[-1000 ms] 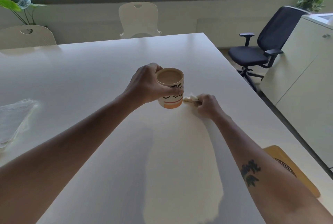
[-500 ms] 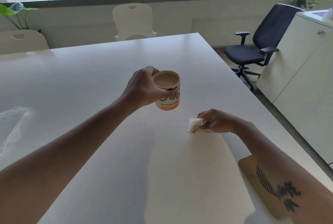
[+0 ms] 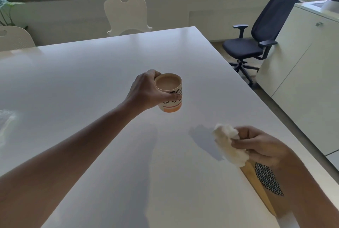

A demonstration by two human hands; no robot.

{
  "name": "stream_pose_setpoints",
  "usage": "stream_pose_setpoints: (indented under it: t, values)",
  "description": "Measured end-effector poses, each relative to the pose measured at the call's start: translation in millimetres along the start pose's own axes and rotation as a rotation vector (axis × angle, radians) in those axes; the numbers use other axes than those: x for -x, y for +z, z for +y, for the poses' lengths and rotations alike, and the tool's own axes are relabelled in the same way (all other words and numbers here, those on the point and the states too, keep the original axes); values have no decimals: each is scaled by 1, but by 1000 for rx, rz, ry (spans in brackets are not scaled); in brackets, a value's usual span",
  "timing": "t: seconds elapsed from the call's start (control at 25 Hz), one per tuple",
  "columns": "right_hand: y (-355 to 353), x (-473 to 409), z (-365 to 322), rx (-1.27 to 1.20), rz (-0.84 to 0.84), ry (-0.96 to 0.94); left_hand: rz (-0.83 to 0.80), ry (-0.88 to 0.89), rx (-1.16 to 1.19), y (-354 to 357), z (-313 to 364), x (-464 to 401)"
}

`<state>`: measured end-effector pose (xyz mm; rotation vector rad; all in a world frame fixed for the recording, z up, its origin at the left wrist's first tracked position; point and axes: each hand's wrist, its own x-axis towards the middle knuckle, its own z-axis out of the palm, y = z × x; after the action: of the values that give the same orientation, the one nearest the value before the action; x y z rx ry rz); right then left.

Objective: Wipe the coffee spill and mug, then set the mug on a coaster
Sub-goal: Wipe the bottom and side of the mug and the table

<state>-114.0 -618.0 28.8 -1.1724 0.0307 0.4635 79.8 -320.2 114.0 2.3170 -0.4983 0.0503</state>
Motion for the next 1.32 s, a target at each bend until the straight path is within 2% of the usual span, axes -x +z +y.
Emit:
stream_pose_setpoints:
  t: [0.16,0.32,0.88,1.32]
  values:
    - [-10,33,13,-256,269,-171,-23,-15,18,20,0,-4]
    - [-15,52,28,-333,450,-202,-43,-34,14,40,0,-7]
    - [-25,71,44,-421,584,-310,-66,-68,-7,88,0,-14]
    - [-22,75,55,-431,649,-296,-35,-48,-12,97,-2,-7]
